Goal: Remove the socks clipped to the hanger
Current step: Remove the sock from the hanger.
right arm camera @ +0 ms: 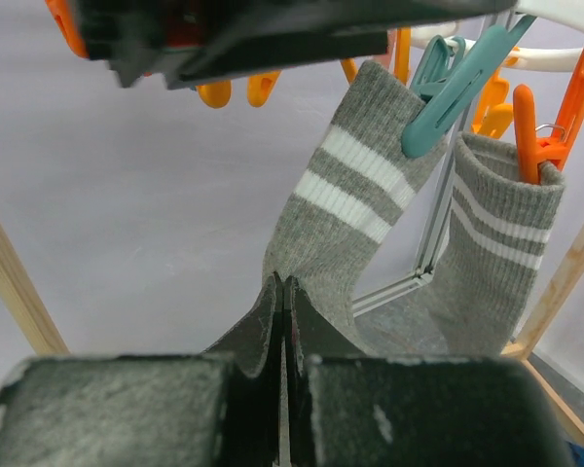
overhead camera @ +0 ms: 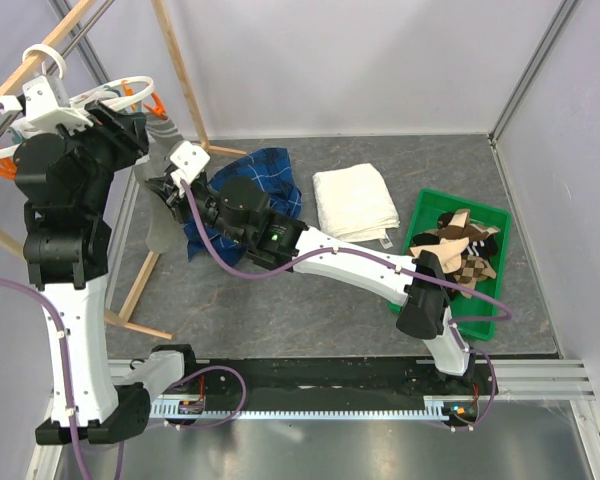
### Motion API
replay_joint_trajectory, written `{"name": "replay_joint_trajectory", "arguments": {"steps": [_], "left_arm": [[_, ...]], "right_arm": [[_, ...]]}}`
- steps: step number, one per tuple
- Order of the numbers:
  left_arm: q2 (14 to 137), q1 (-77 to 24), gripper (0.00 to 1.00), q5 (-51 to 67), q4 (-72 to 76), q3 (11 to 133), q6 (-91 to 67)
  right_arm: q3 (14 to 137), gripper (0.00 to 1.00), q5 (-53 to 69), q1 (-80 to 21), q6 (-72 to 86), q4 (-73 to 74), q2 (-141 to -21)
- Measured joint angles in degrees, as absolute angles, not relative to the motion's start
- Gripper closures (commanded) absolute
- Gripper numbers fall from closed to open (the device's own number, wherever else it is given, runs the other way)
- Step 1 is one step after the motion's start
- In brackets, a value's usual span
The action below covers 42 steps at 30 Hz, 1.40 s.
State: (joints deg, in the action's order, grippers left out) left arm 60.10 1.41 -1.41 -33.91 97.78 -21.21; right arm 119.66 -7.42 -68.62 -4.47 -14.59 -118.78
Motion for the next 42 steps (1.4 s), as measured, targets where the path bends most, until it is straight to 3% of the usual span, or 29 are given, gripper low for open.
{"name": "replay_joint_trajectory", "arguments": {"steps": [14,37,41,42], "left_arm": [[65.4,1.4,0.34,-2.7,-33.9,100.4,-21.1],[68.4,1.4,0.35,-4.6,-34.3,101.3,-21.2],[69.1,1.4,0.44,-5.6,-34.4,101.9,-21.3],[69.2,1.4,0.52,-5.7,-34.5,102.1,-21.3]], "right_arm": [[118.5,1.00,-7.2,-68.6,-4.8,-14.6,-118.0],[118.1,1.00,-6.7,-68.6,-3.7,-14.3,-117.2],[118.1,1.00,-6.3,-68.6,-3.7,-14.3,-117.2],[118.1,1.00,-6.3,-68.6,-3.7,-14.3,-117.2]]}}
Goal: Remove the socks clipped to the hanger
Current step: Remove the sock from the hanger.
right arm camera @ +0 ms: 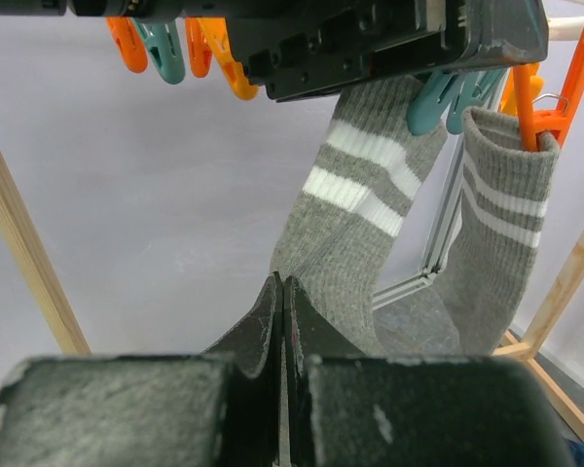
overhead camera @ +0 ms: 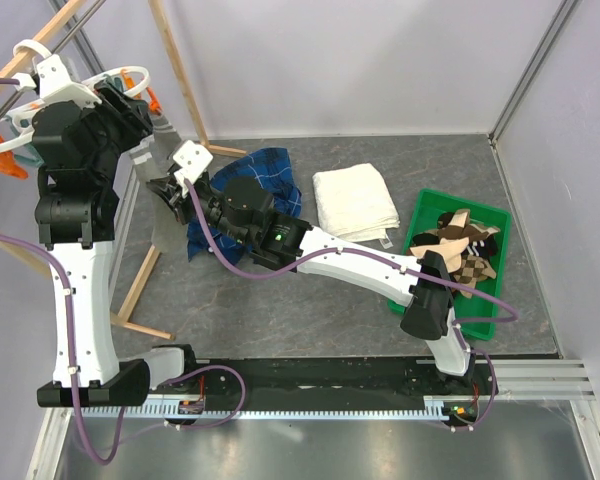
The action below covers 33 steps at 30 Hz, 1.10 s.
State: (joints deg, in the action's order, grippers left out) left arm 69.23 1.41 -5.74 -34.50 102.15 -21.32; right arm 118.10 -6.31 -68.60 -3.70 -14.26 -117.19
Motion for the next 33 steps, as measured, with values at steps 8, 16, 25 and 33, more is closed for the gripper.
{"name": "replay_joint_trajectory", "arguments": {"steps": [8,16,25,33], "left_arm": [[69.7,1.4,0.98,-5.7,-34.1,102.9,-22.0],[69.6,1.4,0.98,-5.5,-33.8,102.7,-22.0],[69.2,1.4,0.98,-4.6,-32.8,101.9,-21.7],[67.5,1.4,0.98,-0.8,-32.9,100.2,-21.0]], "right_arm": [[118.1,1.00,-6.0,-68.6,-3.7,-14.1,-117.2],[115.0,1.00,-6.3,-68.6,-3.1,-14.1,-115.6],[102.8,1.00,-8.9,-67.3,-2.3,-11.0,-105.9],[88.5,1.00,-14.4,-56.5,-1.1,4.2,-85.9]]}}
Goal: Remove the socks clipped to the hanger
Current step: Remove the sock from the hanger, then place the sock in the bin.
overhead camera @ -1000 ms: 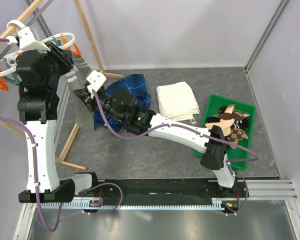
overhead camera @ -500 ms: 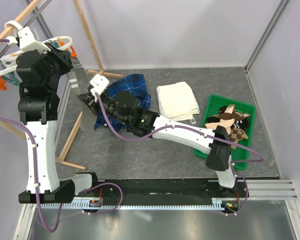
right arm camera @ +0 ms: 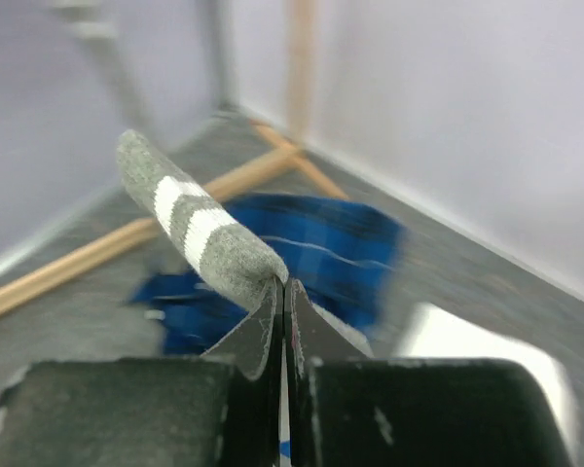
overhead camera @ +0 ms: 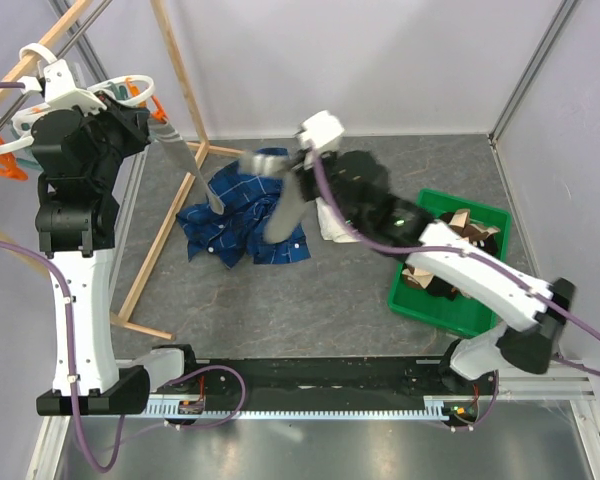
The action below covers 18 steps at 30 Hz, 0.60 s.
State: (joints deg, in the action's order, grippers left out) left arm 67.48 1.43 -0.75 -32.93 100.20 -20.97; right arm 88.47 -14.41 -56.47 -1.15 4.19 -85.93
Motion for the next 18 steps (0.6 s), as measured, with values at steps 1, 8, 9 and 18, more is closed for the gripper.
{"name": "replay_joint_trajectory", "arguments": {"steps": [1,8,9,18], "left_arm": [[67.1,1.4,0.98,-0.3,-32.9,99.7,-20.9],[66.0,1.6,0.96,1.8,-32.9,98.0,-20.9],[66.0,1.6,0.95,1.9,-32.9,98.0,-20.9],[65.9,1.9,0.92,2.4,-32.9,98.0,-19.4]], "right_arm": [[87.9,1.00,-16.1,-54.3,-1.1,6.7,-83.7],[83.3,1.00,-26.8,-40.0,-1.6,18.6,-70.6],[83.2,1.00,-27.5,-38.2,-1.7,19.6,-70.0],[80.8,1.00,-32.4,-18.2,0.3,29.6,-72.9]]}}
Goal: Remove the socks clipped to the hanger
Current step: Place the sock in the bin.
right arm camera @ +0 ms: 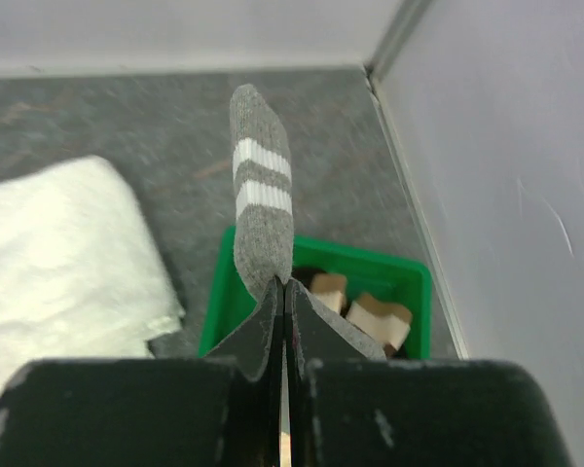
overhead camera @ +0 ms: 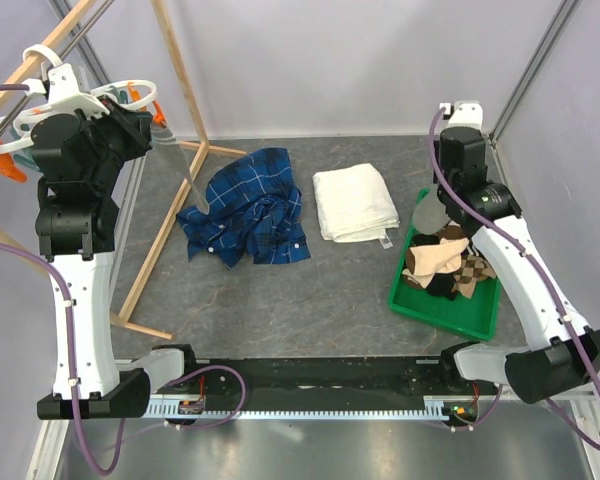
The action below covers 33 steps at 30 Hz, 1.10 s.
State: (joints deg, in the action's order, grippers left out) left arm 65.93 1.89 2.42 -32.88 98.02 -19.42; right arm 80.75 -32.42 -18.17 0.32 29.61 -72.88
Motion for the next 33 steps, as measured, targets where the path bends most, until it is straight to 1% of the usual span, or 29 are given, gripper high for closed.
{"name": "replay_joint_trajectory", "arguments": {"steps": [3,6,8,11,12,13,15,16,24,25,28,31,33], "left_arm": [[65.9,1.9,0.91,3.2,-32.9,98.0,-19.4],[65.9,1.9,0.91,3.4,-32.9,98.0,-19.4],[65.8,1.9,0.91,3.6,-32.9,98.0,-19.4],[65.6,1.9,0.90,3.9,-32.9,98.0,-19.4],[65.5,1.9,0.90,4.0,-32.9,98.0,-19.4],[65.5,1.9,0.90,4.1,-32.9,98.0,-19.4],[65.5,1.9,0.89,4.2,-32.9,98.0,-19.4],[65.5,1.9,0.89,4.2,-32.9,98.0,-19.4],[65.5,1.9,0.86,4.6,-32.9,98.0,-19.4],[65.5,1.9,0.86,4.7,-32.9,98.0,-19.4],[65.1,1.9,0.85,4.7,-32.8,97.5,-19.4],[64.7,2.1,0.83,5.0,-32.9,97.2,-19.4],[64.4,2.2,0.82,5.3,-32.9,97.1,-19.4]], "right_arm": [[74.6,1.00,-33.9,-15.3,3.8,30.2,-72.8],[65.0,1.00,-34.8,-13.2,8.1,27.6,-74.6],[58.7,1.00,-34.2,-11.1,12.2,26.5,-79.5],[55.3,0.99,-33.2,-7.3,16.4,26.6,-87.0],[54.9,0.96,-33.1,-6.5,17.7,26.4,-89.0],[54.8,0.86,-33.1,-6.1,18.5,26.1,-90.0],[55.0,0.78,-33.1,-5.9,20.4,25.1,-90.1],[55.1,0.71,-33.1,-5.9,21.3,24.9,-90.0],[59.4,0.51,-33.1,-5.9,22.7,27.9,-88.5],[60.3,0.43,-32.9,-5.9,22.5,28.4,-87.6],[63.3,0.30,-30.8,-6.0,21.4,28.8,-83.0],[65.6,0.30,-26.3,-6.9,20.2,26.6,-77.1],[65.6,0.31,-25.0,-10.6,20.1,23.1,-73.3]]}}
